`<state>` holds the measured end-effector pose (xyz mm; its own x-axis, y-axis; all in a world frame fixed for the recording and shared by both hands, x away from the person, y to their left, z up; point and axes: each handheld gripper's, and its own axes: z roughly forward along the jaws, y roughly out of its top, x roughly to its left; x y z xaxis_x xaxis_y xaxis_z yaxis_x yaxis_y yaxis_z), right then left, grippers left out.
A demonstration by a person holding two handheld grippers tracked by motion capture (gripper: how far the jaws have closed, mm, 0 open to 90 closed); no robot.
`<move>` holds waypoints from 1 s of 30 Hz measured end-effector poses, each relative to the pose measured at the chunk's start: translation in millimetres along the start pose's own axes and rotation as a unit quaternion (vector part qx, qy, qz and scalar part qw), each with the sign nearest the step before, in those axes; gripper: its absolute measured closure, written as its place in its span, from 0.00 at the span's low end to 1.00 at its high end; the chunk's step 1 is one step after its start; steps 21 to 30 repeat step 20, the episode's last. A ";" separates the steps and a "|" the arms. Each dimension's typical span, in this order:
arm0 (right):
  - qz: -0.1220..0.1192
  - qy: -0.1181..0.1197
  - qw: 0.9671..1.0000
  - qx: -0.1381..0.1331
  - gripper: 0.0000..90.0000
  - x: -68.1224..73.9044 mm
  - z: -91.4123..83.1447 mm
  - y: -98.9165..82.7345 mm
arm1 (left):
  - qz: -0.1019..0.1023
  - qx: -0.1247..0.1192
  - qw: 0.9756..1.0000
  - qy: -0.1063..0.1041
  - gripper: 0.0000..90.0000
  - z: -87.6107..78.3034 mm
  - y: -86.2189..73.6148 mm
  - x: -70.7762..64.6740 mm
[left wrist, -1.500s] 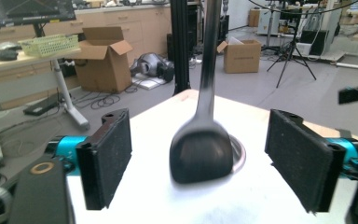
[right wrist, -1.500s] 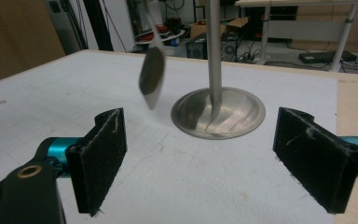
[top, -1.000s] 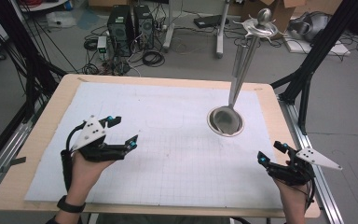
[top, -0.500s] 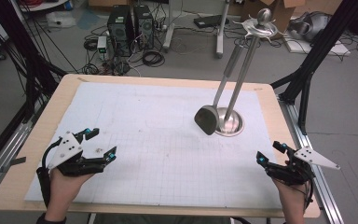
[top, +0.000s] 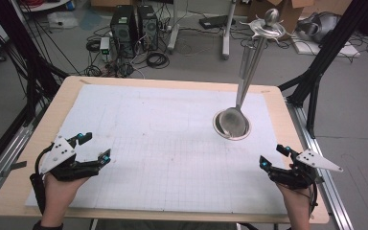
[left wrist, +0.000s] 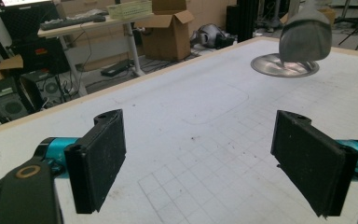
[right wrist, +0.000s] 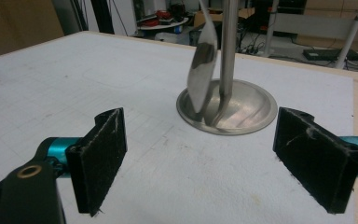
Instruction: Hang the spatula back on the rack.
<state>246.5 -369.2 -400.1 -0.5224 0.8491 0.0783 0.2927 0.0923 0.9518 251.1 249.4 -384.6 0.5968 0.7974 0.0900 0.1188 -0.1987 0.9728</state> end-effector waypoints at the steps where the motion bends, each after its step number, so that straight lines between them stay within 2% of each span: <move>1: 0.000 0.000 1.000 0.000 0.18 0.0 0.0 0.0 | 0.000 0.000 1.000 0.000 0.20 0.0 0.0 0.0; 6: 0.000 -0.001 1.000 -0.002 0.18 -0.7 -1.1 0.2 | -0.007 0.011 1.000 0.006 0.20 1.1 -5.6 5.0; 11: -0.002 -0.001 1.000 0.000 0.18 -1.0 0.2 -0.4 | -0.008 0.018 1.000 0.001 0.20 1.9 -8.9 7.8; 30: -0.002 -0.001 1.000 0.001 0.18 -1.1 1.2 -0.8 | -0.011 0.020 1.000 0.001 0.20 1.6 -9.8 9.6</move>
